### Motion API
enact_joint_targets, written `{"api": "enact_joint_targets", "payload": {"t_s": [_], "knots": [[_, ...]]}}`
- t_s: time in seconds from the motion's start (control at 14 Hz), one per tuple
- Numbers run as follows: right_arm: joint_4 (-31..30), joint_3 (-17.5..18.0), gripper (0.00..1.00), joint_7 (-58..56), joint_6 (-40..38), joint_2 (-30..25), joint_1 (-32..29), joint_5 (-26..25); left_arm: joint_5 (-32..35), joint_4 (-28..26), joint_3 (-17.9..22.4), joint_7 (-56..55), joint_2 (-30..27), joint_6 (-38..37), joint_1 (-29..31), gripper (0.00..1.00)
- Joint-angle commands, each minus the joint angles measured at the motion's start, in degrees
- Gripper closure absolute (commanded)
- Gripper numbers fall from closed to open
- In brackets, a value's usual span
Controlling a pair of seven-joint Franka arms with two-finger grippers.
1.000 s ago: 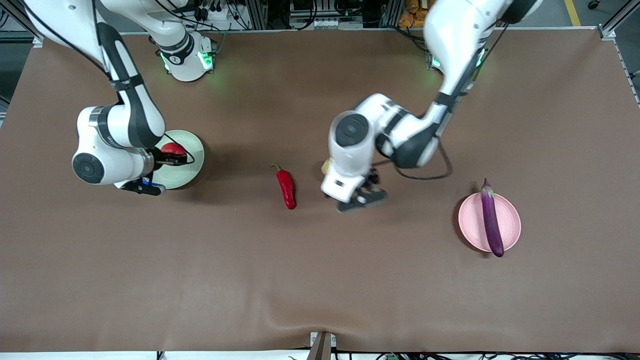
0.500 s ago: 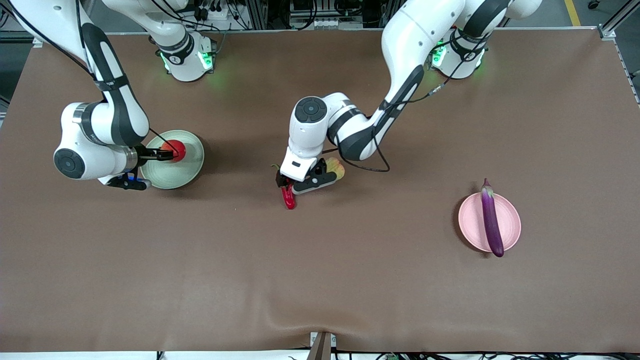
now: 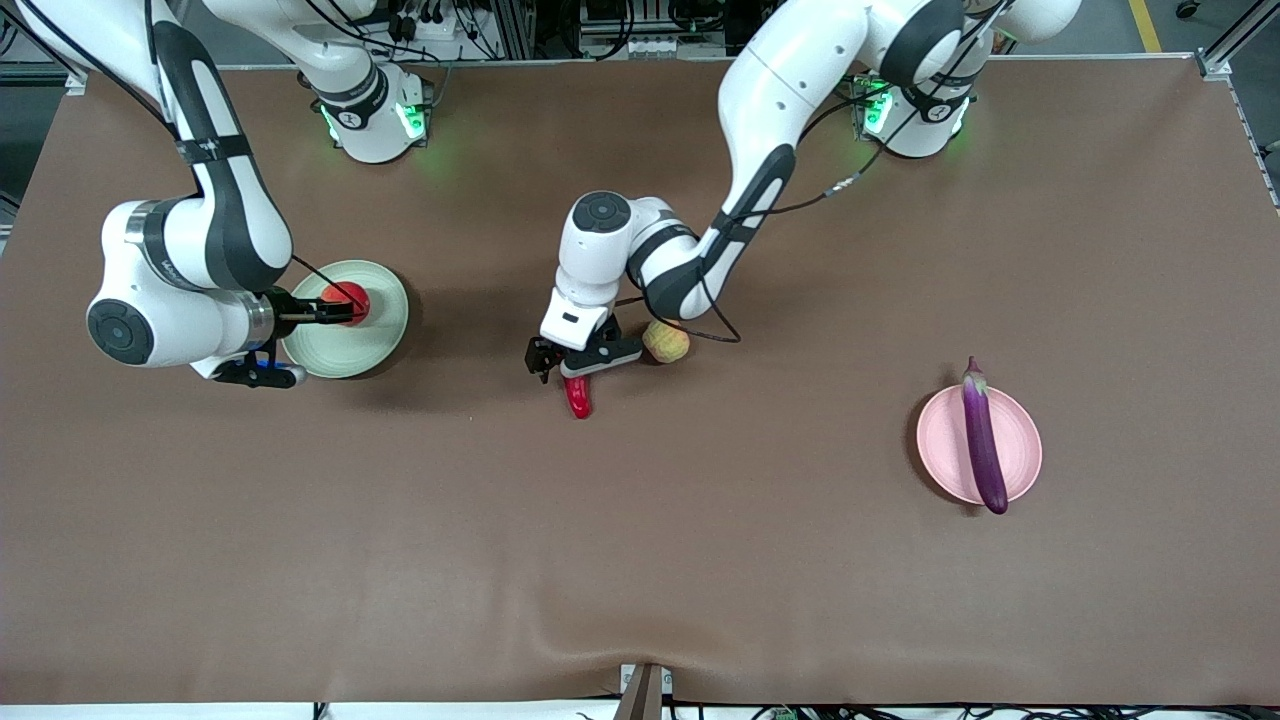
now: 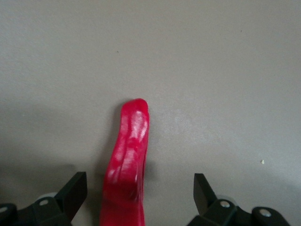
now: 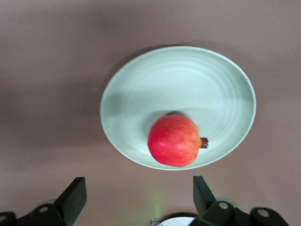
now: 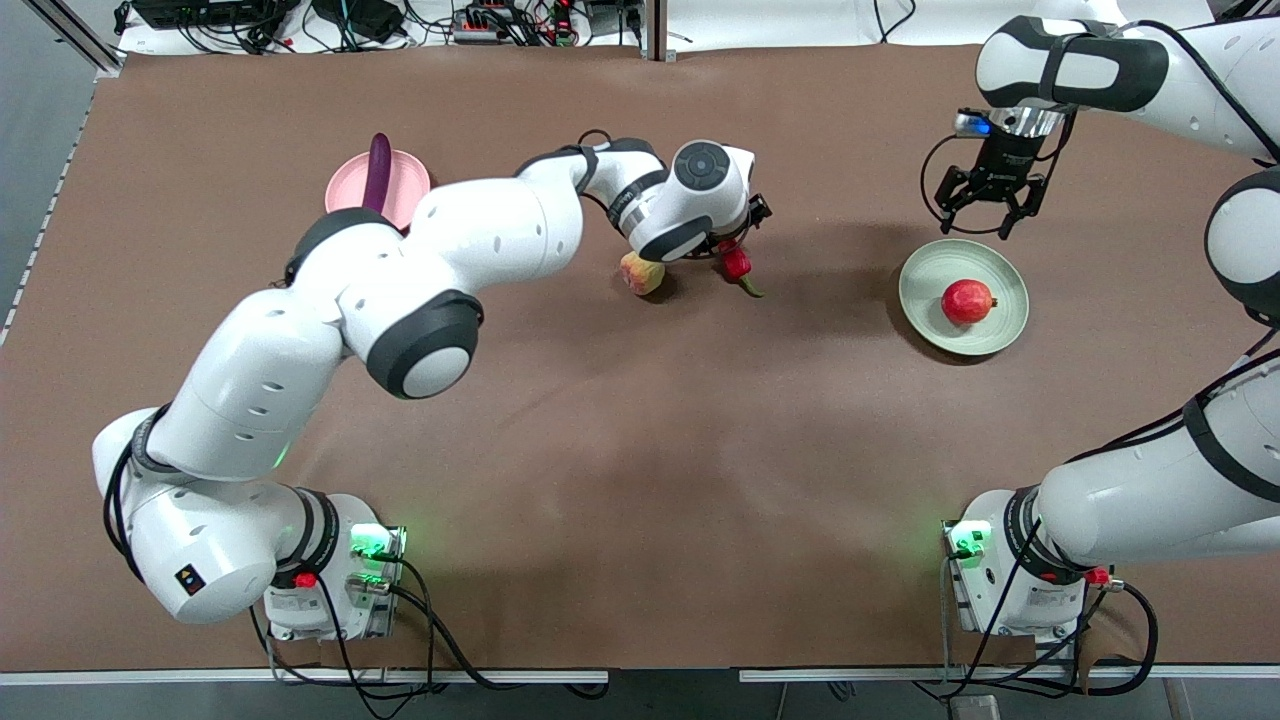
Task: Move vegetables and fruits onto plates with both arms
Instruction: 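Release the apple on the green plate while the left gripper grasps the pepper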
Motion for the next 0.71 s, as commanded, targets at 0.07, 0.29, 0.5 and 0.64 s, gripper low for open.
{"api": "enact_joint_targets", "payload": {"t_s": [0.07, 0.29, 0.5, 0.64], "knots": [[3.0, 0.0, 0.0, 3.0, -1.9, -0.6, 2.0, 1.6, -0.8, 2.3, 1.6, -0.6, 2.2, 0.4, -1.3, 0.45], [6.7, 0.0, 0.0, 7.6, -4.4, -0.4, 4.5, 1.7, -0.4, 2.1, 1.6, -0.3, 2.7, 0.3, -1.3, 0.78], [9.4, 0.0, 0.0, 14.1, -6.0, 0.2, 6.8, 5.3, -0.1, 1.3, 1.7, 0.0, 0.4, -2.1, -0.6, 1.0], [10.6, 0.0, 0.0, 17.3, -6.0, 0.8, 7.2, 8.1, -0.7, 1.3, 1.6, 0.2, -3.8, -9.5, 0.5, 1.0]]}}
